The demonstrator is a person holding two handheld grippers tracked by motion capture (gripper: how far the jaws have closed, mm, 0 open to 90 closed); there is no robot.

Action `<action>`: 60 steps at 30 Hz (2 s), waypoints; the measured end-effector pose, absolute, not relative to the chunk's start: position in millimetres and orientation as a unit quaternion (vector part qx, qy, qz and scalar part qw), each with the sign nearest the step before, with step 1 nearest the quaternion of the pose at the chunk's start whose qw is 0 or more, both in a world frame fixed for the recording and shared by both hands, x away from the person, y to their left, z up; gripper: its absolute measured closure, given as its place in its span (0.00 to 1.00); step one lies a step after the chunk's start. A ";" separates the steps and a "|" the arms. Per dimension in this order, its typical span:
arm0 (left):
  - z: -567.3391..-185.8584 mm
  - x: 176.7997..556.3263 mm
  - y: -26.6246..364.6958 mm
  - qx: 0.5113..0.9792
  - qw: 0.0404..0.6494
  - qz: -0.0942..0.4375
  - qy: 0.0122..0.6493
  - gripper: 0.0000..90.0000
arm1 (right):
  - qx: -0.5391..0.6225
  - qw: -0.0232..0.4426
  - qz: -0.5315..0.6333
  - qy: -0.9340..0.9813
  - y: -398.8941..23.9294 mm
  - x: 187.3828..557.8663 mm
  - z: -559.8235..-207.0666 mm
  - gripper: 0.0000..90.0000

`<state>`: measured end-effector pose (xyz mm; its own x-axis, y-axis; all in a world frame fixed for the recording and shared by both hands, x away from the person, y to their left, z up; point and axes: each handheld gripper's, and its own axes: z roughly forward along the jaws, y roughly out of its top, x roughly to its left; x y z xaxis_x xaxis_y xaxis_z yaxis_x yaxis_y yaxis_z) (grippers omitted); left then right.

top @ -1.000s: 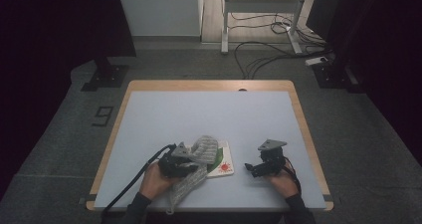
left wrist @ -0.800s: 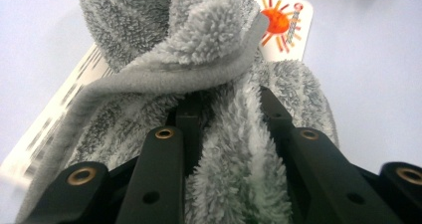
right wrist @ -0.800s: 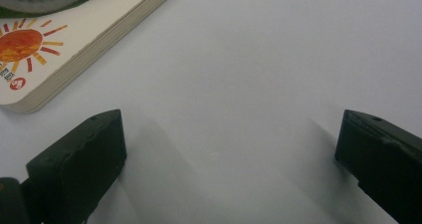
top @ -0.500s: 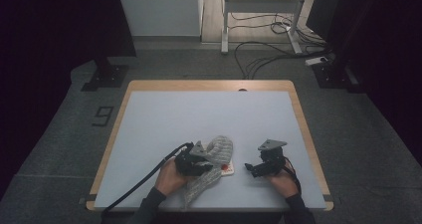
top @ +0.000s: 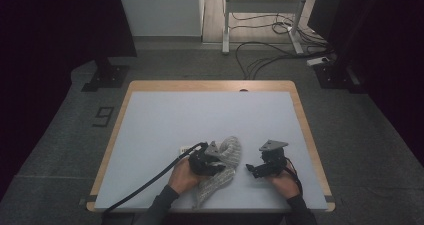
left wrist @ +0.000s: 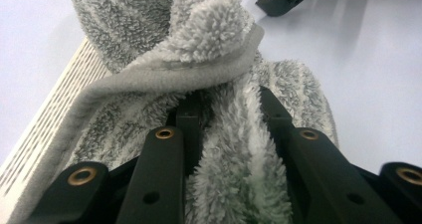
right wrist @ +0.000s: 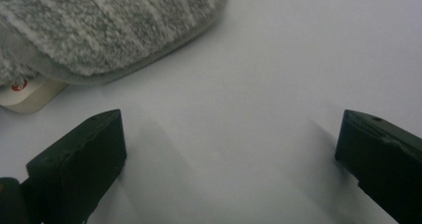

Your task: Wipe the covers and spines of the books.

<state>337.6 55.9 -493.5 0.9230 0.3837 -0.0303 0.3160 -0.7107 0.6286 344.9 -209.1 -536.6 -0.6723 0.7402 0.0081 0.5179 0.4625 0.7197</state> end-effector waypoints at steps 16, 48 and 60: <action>-494.5 341.5 25.3 0.929 0.326 0.047 0.169 0.78 | 0.374 0.155 0.359 0.841 -209.1 344.9 -536.6 0.00; -449.4 362.8 93.2 0.907 0.346 0.083 0.225 0.77 | 0.374 0.155 0.359 0.841 -209.0 344.7 -536.5 0.00; -425.1 374.4 140.6 0.889 0.355 0.115 0.266 0.77 | 0.374 0.155 0.359 0.841 -209.0 344.7 -536.5 0.00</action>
<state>374.4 140.6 -425.1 0.8318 0.5549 0.0161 0.3907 -0.6058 0.6931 344.7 -209.0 -536.5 -0.6718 0.7407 0.0085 0.5181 0.4617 0.7200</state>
